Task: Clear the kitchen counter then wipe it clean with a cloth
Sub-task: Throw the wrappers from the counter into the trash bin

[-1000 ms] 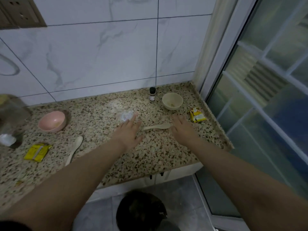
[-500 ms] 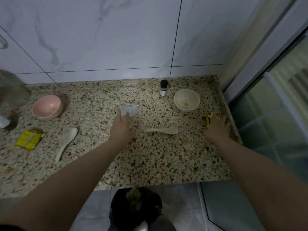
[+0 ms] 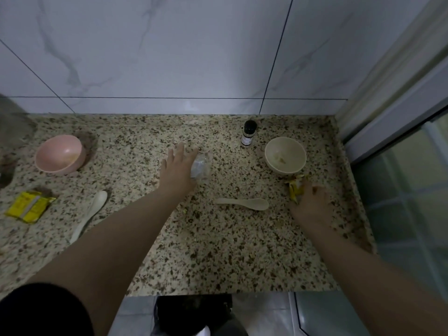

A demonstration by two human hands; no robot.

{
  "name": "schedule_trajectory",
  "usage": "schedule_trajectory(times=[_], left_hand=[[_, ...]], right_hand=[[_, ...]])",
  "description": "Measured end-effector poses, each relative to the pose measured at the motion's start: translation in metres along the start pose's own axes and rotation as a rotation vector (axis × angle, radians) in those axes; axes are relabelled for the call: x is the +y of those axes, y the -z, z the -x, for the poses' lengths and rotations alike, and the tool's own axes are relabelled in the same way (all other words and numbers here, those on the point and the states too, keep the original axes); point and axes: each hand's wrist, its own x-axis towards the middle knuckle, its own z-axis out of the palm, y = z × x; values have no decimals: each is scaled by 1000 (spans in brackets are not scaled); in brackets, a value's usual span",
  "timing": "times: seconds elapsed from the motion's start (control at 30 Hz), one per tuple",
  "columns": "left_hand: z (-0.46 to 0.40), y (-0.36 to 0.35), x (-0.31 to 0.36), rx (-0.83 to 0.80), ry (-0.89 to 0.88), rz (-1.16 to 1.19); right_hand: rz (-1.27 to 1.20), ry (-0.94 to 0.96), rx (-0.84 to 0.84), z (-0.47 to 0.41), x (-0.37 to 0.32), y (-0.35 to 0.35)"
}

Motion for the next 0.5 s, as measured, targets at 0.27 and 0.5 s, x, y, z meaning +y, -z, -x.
schedule_trajectory(times=[0.27, 0.5], left_hand=[[-24, -3, 0, 10, -86, -283], [-7, 7, 5, -18, 15, -204]], right_hand=[[-11, 43, 54, 11, -4, 6], [-84, 235, 95, 36, -7, 15]])
